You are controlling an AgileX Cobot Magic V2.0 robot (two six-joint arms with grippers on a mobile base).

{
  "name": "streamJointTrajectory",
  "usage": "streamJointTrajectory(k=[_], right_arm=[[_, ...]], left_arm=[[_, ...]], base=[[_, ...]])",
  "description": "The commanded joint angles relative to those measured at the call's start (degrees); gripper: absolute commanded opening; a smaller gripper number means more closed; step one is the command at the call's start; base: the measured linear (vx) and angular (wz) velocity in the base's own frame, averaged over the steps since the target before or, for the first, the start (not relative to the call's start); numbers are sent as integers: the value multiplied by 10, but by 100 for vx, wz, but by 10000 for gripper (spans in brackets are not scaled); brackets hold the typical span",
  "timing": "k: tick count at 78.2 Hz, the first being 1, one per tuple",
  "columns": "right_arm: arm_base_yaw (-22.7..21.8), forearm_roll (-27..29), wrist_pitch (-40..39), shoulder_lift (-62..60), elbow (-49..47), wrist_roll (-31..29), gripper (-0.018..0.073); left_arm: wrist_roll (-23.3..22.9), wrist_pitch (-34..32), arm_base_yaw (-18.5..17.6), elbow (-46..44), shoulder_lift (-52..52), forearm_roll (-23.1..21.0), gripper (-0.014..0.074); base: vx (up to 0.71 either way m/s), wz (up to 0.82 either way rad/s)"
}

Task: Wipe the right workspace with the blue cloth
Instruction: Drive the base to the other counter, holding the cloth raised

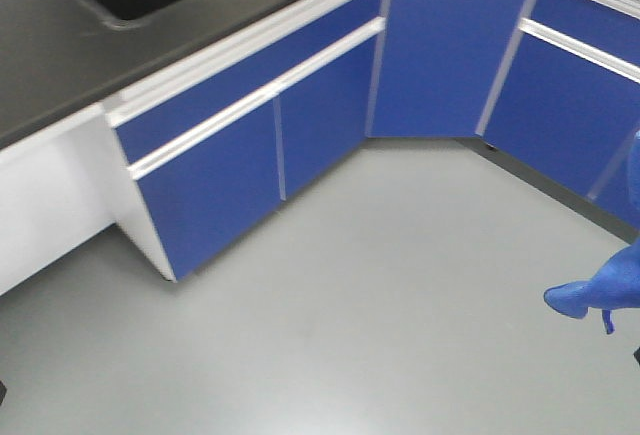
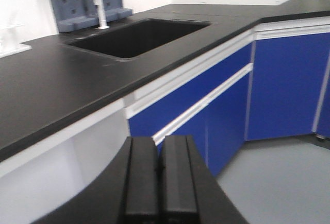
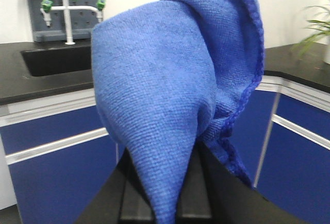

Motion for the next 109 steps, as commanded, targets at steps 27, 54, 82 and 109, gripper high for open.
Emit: streamJointTrajectory(k=[27,54,82,109], right_arm=[[-12,17,-25,-24,-17,-3,-8],[-12,17,-21,-24,-17,-3,-8],[-12,17,-20,-24,-17,-3,-8],[-12,17,-17,-24,-17,-3,-8]], left_arm=[[-1,-27,-21,-16,0,0,-6],[-1,-27,-49,-16,0,-1,-6],[-1,-27,-49,-16,0,-1,-6],[-1,-27,-49,-16,0,-1,-6]], base=[[-7,-7],[0,-14],[-4,-50],[2,-76]])
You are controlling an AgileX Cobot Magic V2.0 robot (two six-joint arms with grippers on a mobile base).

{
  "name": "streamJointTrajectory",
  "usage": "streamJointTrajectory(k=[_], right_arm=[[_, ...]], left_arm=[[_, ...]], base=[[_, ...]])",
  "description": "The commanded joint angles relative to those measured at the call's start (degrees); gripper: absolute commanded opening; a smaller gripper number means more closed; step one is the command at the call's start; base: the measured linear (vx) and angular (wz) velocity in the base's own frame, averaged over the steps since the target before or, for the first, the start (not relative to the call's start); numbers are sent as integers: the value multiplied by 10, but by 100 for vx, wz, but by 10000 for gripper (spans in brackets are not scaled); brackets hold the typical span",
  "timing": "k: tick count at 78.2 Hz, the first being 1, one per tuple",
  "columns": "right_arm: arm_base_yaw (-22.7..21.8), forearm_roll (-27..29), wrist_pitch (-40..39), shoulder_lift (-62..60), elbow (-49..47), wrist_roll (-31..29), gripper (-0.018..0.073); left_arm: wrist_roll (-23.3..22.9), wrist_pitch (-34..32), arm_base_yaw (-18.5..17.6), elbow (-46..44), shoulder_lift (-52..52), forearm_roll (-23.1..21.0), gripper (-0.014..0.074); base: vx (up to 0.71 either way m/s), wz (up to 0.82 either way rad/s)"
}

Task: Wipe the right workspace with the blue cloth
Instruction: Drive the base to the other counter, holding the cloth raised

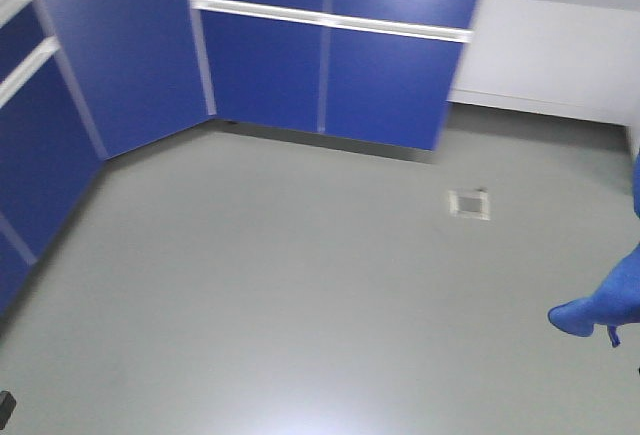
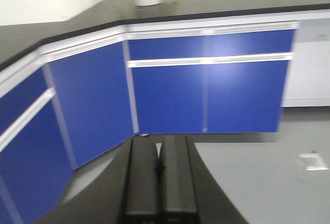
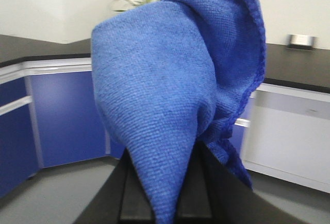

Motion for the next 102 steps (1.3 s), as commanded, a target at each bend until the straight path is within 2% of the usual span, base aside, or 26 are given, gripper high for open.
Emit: streamJointTrajectory(k=[1,37,102], right_arm=[[-3,6,-43,7,-18,-3,-8],[-3,6,-43,7,-18,-3,-8],[-3,6,-39,7,-18,-3,-8]], left_arm=[[-1,-46,-4,-15,0,-1,-6],[-1,-46,-4,-15,0,-1,-6],[-1,-46,-4,-15,0,-1,-6]], base=[[7,-88],[14,-75],[30,-40]])
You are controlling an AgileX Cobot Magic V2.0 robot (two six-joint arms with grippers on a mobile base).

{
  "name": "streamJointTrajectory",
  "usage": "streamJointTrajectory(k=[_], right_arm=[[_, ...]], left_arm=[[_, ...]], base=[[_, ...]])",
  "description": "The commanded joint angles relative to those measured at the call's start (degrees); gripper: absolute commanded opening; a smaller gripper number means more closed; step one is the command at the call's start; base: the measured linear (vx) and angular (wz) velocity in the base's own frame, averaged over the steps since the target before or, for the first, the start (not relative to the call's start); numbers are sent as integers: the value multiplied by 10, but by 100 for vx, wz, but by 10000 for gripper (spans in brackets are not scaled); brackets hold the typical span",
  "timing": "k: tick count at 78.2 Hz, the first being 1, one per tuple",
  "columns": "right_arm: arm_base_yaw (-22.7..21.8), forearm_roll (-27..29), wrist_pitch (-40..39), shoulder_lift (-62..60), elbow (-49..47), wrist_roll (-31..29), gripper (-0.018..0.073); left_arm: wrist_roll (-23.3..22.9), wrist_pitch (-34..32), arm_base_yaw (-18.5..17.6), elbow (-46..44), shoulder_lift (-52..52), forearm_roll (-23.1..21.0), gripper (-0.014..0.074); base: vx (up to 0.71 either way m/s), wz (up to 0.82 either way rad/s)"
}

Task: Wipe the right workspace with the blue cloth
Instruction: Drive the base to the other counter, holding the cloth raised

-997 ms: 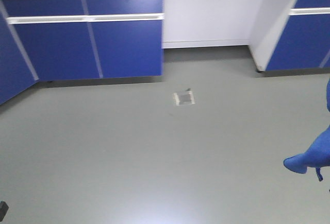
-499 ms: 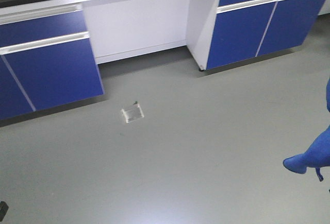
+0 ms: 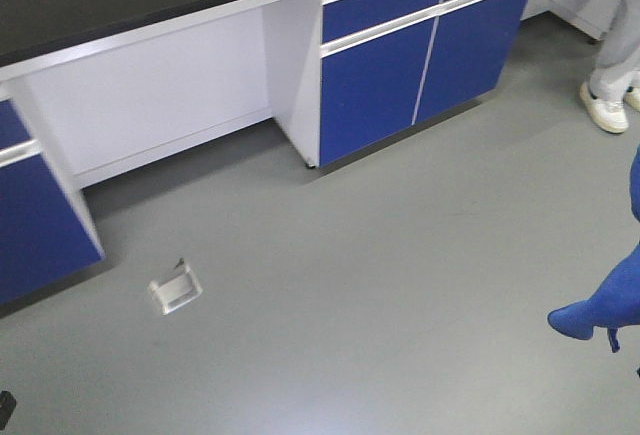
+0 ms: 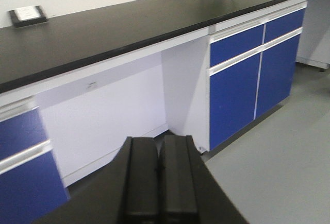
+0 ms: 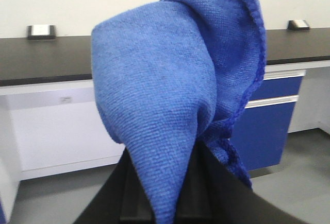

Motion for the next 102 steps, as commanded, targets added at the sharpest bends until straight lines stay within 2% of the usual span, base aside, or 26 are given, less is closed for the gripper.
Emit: streamJointTrajectory(k=[1,43,102], right_arm=[[-3,6,-45,7,-18,-3,-8],[-3,6,-45,7,-18,-3,-8],[-3,6,-45,7,-18,-3,-8]], left_arm=[[-1,-46,-4,-15,0,-1,-6],[-1,-46,-4,-15,0,-1,-6],[-1,-46,-4,-15,0,-1,-6]], base=[[41,-38],[44,-19],[44,54]])
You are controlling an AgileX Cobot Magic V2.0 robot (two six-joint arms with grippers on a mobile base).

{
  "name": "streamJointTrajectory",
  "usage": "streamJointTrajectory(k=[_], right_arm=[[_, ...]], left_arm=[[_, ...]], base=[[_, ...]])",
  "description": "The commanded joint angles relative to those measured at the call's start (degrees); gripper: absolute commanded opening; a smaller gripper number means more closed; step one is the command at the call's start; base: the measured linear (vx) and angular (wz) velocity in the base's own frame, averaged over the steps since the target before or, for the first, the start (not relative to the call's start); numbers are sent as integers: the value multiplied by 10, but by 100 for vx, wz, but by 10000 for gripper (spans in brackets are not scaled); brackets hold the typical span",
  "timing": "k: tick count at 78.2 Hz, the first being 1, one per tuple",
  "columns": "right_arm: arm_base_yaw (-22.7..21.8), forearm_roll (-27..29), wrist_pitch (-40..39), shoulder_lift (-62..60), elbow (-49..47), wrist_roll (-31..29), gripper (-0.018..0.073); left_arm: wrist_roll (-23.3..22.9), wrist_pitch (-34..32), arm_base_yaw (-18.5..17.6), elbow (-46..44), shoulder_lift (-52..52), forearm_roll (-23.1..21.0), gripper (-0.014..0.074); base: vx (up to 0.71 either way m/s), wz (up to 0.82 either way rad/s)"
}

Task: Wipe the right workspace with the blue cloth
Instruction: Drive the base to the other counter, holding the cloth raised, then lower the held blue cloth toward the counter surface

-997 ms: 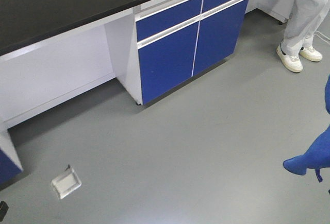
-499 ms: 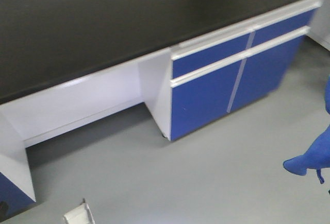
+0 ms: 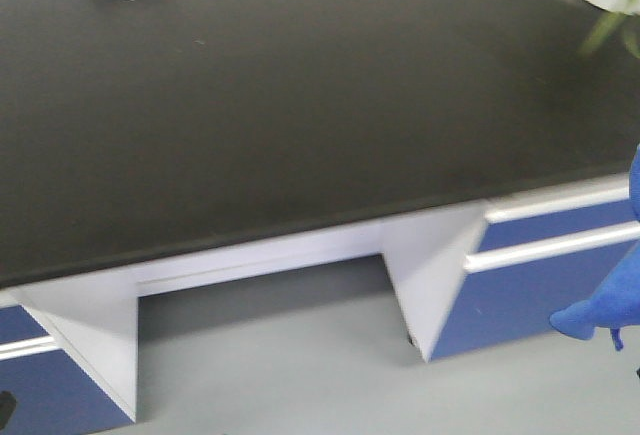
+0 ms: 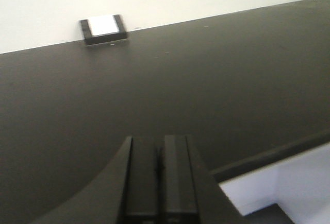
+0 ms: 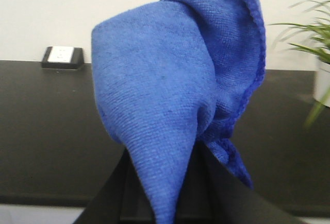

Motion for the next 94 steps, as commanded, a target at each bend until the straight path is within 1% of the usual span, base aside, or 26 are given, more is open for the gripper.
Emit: streamJointTrajectory(k=[1,42,94], right_arm=[[-3,6,-45,7,-18,-3,-8],[-3,6,-45,7,-18,-3,-8],[-3,6,-45,7,-18,-3,-8]], left_arm=[[-1,-46,-4,-15,0,-1,-6],[-1,-46,-4,-15,0,-1,-6],[-1,-46,-4,-15,0,-1,-6]], base=[[36,47],[27,32],[7,4]])
